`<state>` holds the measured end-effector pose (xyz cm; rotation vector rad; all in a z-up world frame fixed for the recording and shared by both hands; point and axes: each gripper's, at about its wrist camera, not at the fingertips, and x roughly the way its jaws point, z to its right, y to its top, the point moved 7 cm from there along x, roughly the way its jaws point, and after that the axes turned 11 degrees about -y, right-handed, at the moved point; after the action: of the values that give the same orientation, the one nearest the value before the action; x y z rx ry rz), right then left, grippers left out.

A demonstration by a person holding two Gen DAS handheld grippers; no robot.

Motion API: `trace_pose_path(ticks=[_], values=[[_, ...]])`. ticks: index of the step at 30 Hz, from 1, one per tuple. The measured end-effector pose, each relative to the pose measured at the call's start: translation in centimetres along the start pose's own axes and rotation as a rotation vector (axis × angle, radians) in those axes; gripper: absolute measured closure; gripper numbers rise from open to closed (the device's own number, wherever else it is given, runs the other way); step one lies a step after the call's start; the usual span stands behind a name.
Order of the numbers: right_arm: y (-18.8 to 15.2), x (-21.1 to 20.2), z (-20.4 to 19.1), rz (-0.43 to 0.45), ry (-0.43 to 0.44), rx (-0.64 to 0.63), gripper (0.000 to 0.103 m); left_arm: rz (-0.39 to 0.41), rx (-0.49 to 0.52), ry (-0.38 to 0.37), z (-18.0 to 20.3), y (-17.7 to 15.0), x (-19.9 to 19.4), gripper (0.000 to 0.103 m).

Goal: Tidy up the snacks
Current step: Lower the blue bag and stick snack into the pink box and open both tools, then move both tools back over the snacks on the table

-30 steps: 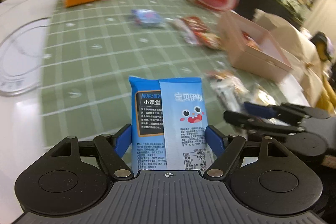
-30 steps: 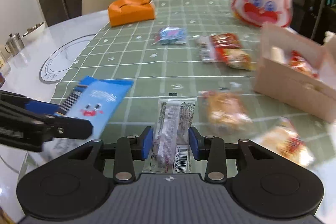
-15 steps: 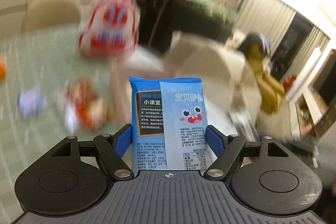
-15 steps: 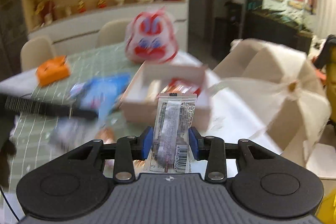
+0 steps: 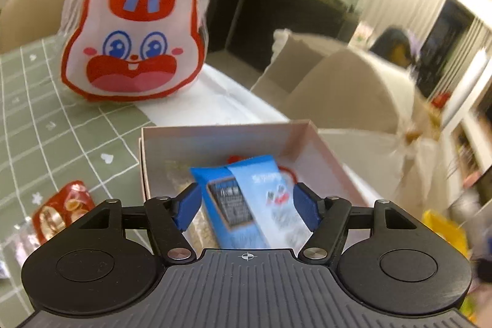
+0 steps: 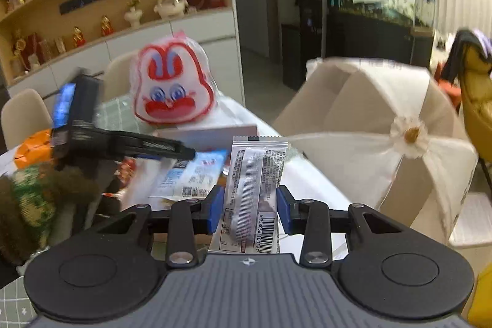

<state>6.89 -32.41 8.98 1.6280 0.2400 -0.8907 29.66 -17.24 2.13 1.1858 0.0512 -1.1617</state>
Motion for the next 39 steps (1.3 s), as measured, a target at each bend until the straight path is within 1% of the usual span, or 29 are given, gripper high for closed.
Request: trace_pose_path(ticks=[3, 5, 7, 9, 10, 12, 14, 15, 17, 19, 20, 21, 22, 23, 25, 27, 29, 31, 34, 36, 39], values=[[0.6, 3.0, -0.9, -0.05, 0.044, 0.046, 0.066, 0.077, -0.072, -0.035, -1.1, 0.7, -3.1, 0.031], [1.6, 4.9, -2.4, -0.056, 0.068, 0.044, 0.066, 0.121, -0.093, -0.047, -1.7, 0.6, -5.6, 0.031], [2.9, 6.9, -4.2, -0.05, 0.086, 0.026, 0.066, 0.147, -0.118, -0.035, -2.6, -0.3, -8.3, 0.031], [4.4, 9.4, -6.7, -0.064, 0.112, 0.002, 0.066, 0.147, -0.15, -0.002, -4.1, -1.7, -9.9, 0.031], [5.0, 10.8, -7.9, -0.092, 0.135, -0.004, 0.066, 0.144, -0.166, 0.022, -5.0, -2.5, -10.8, 0.031], [5.8, 13.8, -10.2, -0.18, 0.213, 0.006, 0.064, 0.136, -0.188, 0.078, -7.3, -3.4, -12.0, 0.031], [6.0, 15.4, -11.3, -0.231, 0.228, 0.04, 0.062, 0.138, -0.226, 0.133, -10.1, -4.1, -13.4, 0.031], [6.2, 15.8, -11.6, -0.238, 0.223, 0.048, 0.061, 0.15, -0.255, 0.155, -11.7, -4.4, -14.1, 0.031], [6.2, 15.5, -11.8, -0.213, 0.188, 0.038, 0.055, 0.199, -0.297, 0.202, -14.7, -4.2, -15.9, 0.031], [5.8, 14.4, -12.1, -0.179, 0.155, -0.003, 0.051, 0.261, -0.346, 0.271, -17.9, -3.8, -17.6, 0.031], [5.5, 13.8, -12.3, -0.166, 0.146, -0.029, 0.05, 0.28, -0.38, 0.305, -19.6, -3.7, -18.1, 0.031], [4.9, 13.0, -12.6, -0.153, 0.14, -0.058, 0.05, 0.286, -0.404, 0.324, -20.8, -3.7, -18.2, 0.031], [4.1, 12.0, -13.1, -0.142, 0.141, -0.09, 0.05, 0.276, -0.42, 0.336, -22.1, -3.5, -18.0, 0.031], [3.4, 11.1, -13.5, -0.135, 0.143, -0.118, 0.05, 0.248, -0.423, 0.342, -22.9, -3.4, -17.4, 0.031], [1.3, 8.8, -14.4, -0.114, 0.151, -0.181, 0.05, 0.187, -0.397, 0.352, -23.6, -3.0, -15.7, 0.031], [-0.7, 6.5, -15.0, -0.093, 0.169, -0.231, 0.049, 0.126, -0.299, 0.366, -23.1, -2.7, -14.0, 0.031], [-2.7, 4.6, -15.4, -0.086, 0.187, -0.268, 0.046, 0.062, -0.189, 0.386, -22.1, -2.6, -12.7, 0.031], [-4.3, 3.2, -15.3, -0.088, 0.191, -0.292, 0.045, 0.024, -0.146, 0.381, -20.9, -3.0, -12.6, 0.031], [-6.4, 2.0, -15.2, -0.077, 0.174, -0.339, 0.044, -0.012, -0.113, 0.359, -19.2, -4.5, -13.1, 0.035], [-7.6, 1.7, -14.9, -0.075, 0.163, -0.358, 0.044, -0.029, -0.105, 0.346, -17.8, -6.1, -14.0, 0.035], [-9.1, 1.9, -14.7, -0.119, 0.172, -0.335, 0.043, -0.055, -0.109, 0.311, -15.8, -9.2, -15.4, 0.035]])
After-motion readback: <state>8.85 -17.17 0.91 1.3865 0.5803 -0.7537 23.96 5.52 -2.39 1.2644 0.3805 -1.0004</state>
